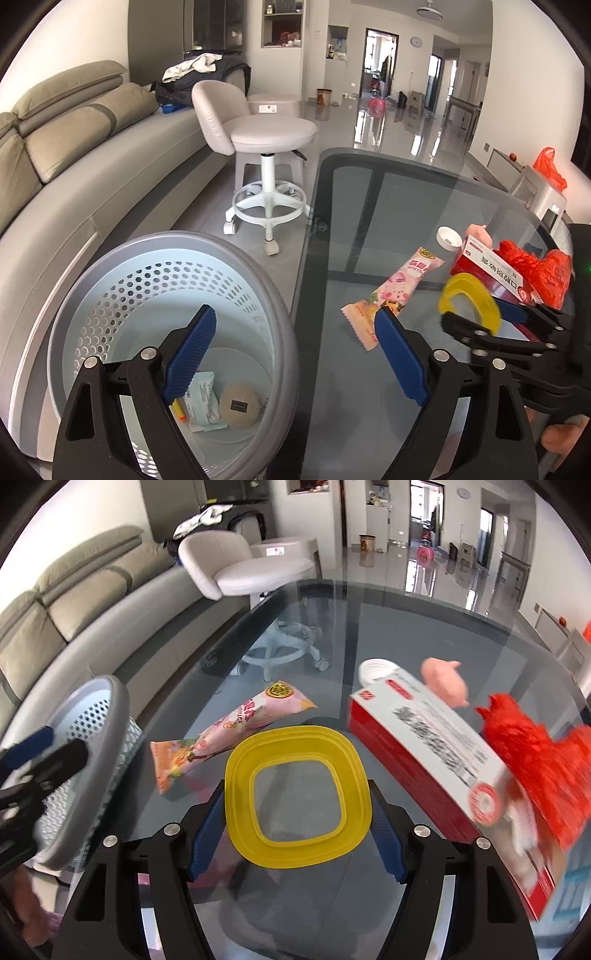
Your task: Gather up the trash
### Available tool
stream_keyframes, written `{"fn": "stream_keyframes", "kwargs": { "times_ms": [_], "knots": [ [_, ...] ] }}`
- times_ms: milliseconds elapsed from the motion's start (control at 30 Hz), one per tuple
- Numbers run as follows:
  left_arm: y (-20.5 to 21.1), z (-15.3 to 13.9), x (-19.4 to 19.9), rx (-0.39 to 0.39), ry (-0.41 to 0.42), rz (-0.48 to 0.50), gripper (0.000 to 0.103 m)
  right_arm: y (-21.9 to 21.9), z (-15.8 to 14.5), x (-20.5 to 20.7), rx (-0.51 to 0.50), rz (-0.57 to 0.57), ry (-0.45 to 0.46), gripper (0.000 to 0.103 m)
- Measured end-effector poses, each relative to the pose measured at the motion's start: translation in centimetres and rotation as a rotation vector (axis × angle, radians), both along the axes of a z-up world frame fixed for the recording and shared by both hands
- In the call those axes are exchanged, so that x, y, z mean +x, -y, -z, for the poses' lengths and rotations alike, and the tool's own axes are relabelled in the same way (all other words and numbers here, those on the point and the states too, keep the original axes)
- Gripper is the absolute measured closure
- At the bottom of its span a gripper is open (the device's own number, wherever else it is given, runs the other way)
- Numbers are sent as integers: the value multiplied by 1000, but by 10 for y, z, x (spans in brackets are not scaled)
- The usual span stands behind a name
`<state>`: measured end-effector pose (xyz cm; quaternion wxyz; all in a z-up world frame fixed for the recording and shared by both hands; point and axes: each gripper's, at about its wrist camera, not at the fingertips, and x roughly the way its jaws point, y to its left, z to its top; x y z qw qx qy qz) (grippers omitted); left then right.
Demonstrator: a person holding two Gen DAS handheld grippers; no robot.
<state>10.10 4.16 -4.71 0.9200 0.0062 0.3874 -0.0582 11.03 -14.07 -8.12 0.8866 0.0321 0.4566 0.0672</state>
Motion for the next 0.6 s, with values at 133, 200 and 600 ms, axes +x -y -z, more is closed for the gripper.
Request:
{"fn": "stream_keyframes", "kwargs": {
  "times_ms": [133, 200, 600],
  "knots": [
    [9, 5, 5, 3, -7, 17, 17, 18, -14, -17, 65, 39, 19, 34],
    [15, 8, 8, 3, -11, 26, 17, 27, -22, -26, 82, 58, 41, 34],
    [67, 25, 30, 6, -24, 131, 17, 67, -43, -48, 147, 127, 97, 34]
  ]
}}
